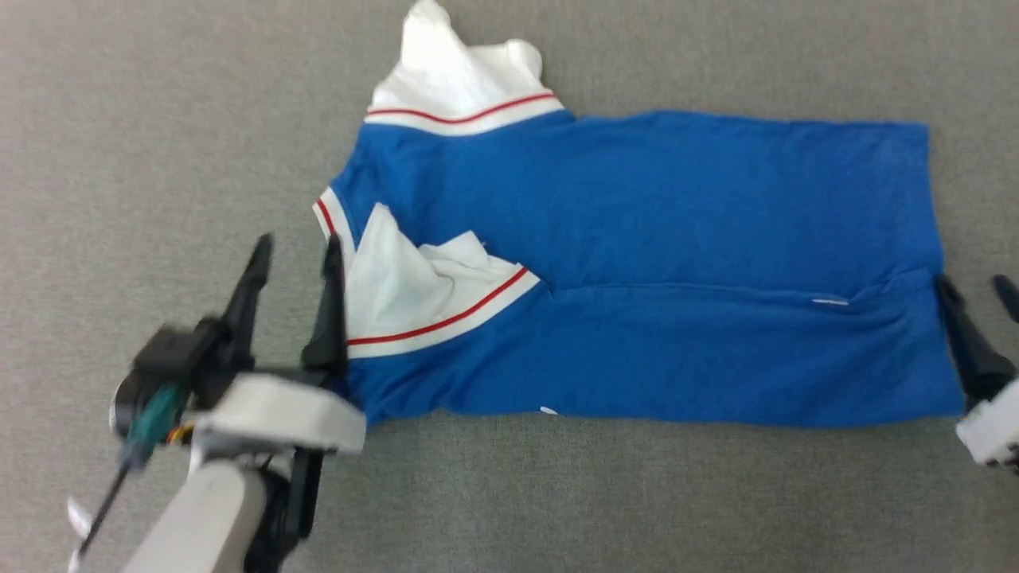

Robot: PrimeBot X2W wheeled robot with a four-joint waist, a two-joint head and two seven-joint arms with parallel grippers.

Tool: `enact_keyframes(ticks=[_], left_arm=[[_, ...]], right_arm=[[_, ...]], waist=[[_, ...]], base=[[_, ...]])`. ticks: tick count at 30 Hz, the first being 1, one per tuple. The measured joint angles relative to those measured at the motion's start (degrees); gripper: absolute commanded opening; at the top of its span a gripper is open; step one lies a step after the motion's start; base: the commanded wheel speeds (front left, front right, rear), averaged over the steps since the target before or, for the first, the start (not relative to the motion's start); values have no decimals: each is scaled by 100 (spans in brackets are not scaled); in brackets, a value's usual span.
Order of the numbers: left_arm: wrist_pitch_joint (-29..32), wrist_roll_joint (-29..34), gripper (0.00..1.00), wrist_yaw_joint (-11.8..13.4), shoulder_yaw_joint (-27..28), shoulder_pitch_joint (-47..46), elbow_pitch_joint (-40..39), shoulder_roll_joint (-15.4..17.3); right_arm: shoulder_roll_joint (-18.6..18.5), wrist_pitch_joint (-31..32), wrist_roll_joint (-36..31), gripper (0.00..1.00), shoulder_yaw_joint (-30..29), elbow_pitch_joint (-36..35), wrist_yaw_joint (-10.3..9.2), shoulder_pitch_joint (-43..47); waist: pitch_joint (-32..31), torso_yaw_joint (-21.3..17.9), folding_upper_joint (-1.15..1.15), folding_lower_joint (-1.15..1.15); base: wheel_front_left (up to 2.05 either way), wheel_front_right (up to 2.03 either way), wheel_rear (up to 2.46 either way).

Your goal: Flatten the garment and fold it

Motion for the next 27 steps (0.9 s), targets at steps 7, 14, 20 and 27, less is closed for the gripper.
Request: enact_keyframes(ticks=[7, 14, 20, 27], left_arm=[[-380, 749, 100, 671, 127, 1335, -931, 52], [-417, 892, 100, 995, 114, 2362, -920, -316], [45, 966, 100, 768, -52, 2196, -655, -44], [1678, 1026, 100, 213, -521, 1212, -159, 335]], right_arm=[[966, -977, -1317, 100, -906, -922, -1, 862], [1628, -1230, -1782, 100, -1085, -1204, -1, 1568], [1646, -1198, -1933, 100, -1080, -1296, -1, 1599], [1657, -1094, -1934, 100, -939, -1363, -1, 1462]], waist=[[-472, 78, 0, -1], [-878, 172, 0, -2], [-1037, 240, 0, -2], [-812, 259, 0, 1]], base=[[0, 0, 0], [0, 0, 0], [0, 0, 0], [0, 0, 0]])
